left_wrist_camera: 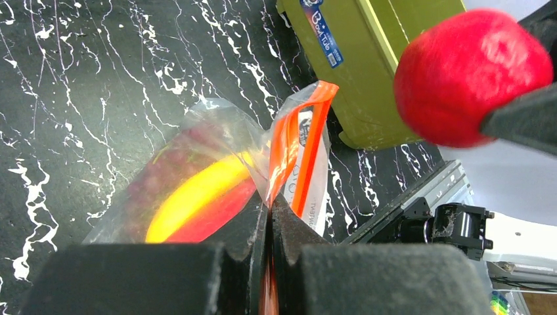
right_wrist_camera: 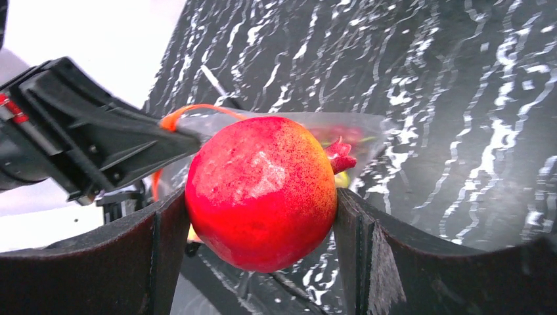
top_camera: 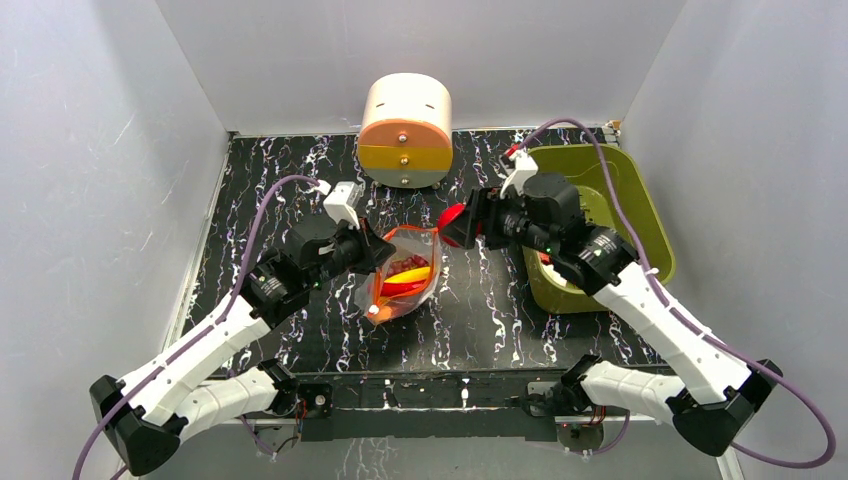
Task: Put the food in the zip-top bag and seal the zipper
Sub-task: Place the fake vegetable in the zipper food storage bag.
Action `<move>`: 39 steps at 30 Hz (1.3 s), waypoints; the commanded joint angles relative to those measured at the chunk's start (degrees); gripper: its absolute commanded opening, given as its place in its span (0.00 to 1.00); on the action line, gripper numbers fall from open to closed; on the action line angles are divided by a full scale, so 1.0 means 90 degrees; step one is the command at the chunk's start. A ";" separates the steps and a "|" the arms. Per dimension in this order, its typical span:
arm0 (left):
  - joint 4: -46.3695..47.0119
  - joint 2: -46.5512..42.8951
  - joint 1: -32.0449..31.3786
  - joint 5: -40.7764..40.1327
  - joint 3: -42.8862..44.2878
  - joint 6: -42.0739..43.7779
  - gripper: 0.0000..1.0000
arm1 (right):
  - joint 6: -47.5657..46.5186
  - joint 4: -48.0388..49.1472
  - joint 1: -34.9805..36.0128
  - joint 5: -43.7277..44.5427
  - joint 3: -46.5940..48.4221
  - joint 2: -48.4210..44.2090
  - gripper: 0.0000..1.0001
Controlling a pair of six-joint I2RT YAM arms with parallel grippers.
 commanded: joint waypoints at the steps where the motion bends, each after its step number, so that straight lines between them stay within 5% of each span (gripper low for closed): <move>1: 0.0435 0.0008 -0.0014 -0.0066 0.0158 -0.0154 0.00 | 0.0703 0.0951 0.0547 -0.0012 -0.0213 0.0098 0.46; 13: 0.0487 0.0031 -0.0014 0.0148 0.0161 -0.0264 0.00 | 0.1506 0.1298 0.1875 0.0835 -0.0641 0.0832 0.50; 22: 0.0544 -0.0071 -0.0014 0.0270 0.0091 -0.0368 0.00 | 0.1585 0.1252 0.2052 0.1386 -0.0833 0.1119 0.56; 31: 0.0575 -0.0189 -0.0014 0.0330 -0.0048 -0.0459 0.00 | 0.1538 0.1328 0.2049 0.1401 -0.0823 0.1064 0.79; 39: 0.0572 -0.0196 -0.0014 0.0413 -0.0130 -0.0331 0.00 | 0.1549 0.1422 0.2054 0.1484 -0.0844 0.0775 0.79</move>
